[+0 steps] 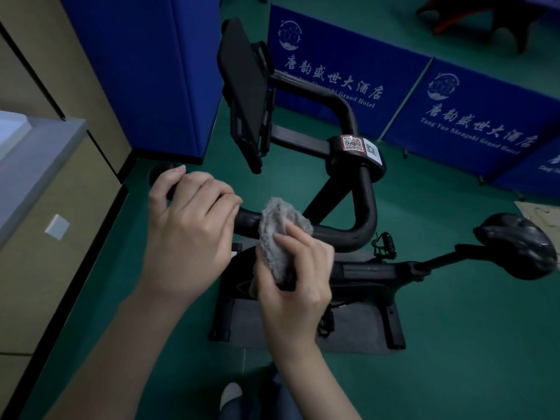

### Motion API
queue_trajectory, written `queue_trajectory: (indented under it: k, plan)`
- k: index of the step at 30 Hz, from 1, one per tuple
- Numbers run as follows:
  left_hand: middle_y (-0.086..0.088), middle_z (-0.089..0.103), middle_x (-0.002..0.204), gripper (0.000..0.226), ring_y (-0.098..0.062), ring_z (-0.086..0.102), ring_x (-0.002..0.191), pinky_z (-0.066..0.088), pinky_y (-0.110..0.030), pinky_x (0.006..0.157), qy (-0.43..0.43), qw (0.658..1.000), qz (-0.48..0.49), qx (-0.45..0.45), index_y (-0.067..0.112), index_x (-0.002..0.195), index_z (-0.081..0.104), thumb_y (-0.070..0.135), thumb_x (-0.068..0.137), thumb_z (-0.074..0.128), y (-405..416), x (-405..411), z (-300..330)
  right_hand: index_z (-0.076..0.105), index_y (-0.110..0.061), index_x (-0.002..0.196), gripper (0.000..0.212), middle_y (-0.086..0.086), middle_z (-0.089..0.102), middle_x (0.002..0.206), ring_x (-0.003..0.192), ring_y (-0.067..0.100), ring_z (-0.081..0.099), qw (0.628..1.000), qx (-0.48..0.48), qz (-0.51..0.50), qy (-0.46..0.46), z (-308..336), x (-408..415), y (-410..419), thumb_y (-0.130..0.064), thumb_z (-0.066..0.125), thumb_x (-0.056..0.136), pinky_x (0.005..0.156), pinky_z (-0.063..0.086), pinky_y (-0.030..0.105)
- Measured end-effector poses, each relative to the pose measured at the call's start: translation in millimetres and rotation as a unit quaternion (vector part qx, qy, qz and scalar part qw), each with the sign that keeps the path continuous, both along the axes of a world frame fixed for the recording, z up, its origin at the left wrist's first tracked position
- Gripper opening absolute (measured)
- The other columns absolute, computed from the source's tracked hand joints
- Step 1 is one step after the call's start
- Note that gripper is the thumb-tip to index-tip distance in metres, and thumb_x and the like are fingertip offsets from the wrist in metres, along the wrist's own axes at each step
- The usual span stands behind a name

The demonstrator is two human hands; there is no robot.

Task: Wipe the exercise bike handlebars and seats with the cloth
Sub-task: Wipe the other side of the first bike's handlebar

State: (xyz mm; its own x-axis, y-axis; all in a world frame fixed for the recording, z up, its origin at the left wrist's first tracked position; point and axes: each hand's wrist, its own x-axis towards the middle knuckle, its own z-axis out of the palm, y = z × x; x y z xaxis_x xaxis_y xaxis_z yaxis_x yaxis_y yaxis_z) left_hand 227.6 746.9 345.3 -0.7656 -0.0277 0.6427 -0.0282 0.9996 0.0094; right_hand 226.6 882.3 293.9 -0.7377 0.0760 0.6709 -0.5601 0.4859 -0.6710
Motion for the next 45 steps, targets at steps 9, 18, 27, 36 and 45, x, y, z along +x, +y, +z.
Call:
queue_trajectory:
  k: [9,18,27,36,45]
  plan:
    - [0.001,0.066,0.095,0.020,-0.023,0.056,0.102,0.019,-0.037,0.107,0.004,1.000,-0.011,-0.014,0.016,0.092,0.068,0.016,0.096,0.049,-3,1,0,0.070,0.006,0.090,0.011,0.009,0.060,0.104,0.096,0.024,0.055,0.997,-0.019,-0.057,0.039,-16,-11,21,-0.002,0.069,0.082,0.091,0.044,0.028]
    - [0.001,0.065,0.096,0.020,-0.024,0.055,0.103,0.019,-0.038,0.108,-0.007,1.000,-0.012,-0.005,0.015,0.093,0.068,0.017,0.096,0.049,-2,2,-1,0.067,-0.005,0.094,0.016,0.005,0.066,0.103,0.102,0.020,0.063,0.983,-0.155,0.007,-0.095,-16,30,2,-0.018,0.067,0.085,0.090,0.048,0.023]
    - [0.001,0.065,0.096,0.021,-0.023,0.053,0.104,0.016,-0.036,0.110,-0.012,1.000,-0.013,-0.006,0.015,0.093,0.068,0.016,0.096,0.048,-3,2,0,0.057,-0.003,0.120,0.037,0.014,0.066,0.119,0.110,0.023,0.064,0.731,-0.483,0.055,-0.478,-7,20,-15,-0.020,0.068,0.089,0.100,0.049,0.039]
    - [0.000,0.065,0.095,0.020,-0.024,0.055,0.102,0.018,-0.038,0.109,-0.002,1.000,-0.008,-0.023,0.014,0.092,0.068,0.016,0.096,0.048,-2,1,-1,0.063,0.003,0.096,0.012,0.015,0.070,0.085,0.077,0.022,0.067,0.703,-0.505,0.141,-0.480,11,5,-18,-0.001,0.068,0.085,0.072,0.056,0.032]
    - [-0.001,0.065,0.094,0.021,-0.025,0.054,0.102,0.018,-0.039,0.109,0.016,1.000,-0.002,-0.016,0.013,0.090,0.068,0.015,0.096,0.048,-1,-1,-3,0.062,-0.005,0.082,0.012,0.006,0.067,0.071,0.067,0.017,0.063,0.781,-0.471,0.009,-0.410,10,3,10,-0.008,0.074,0.081,0.063,0.052,0.028]
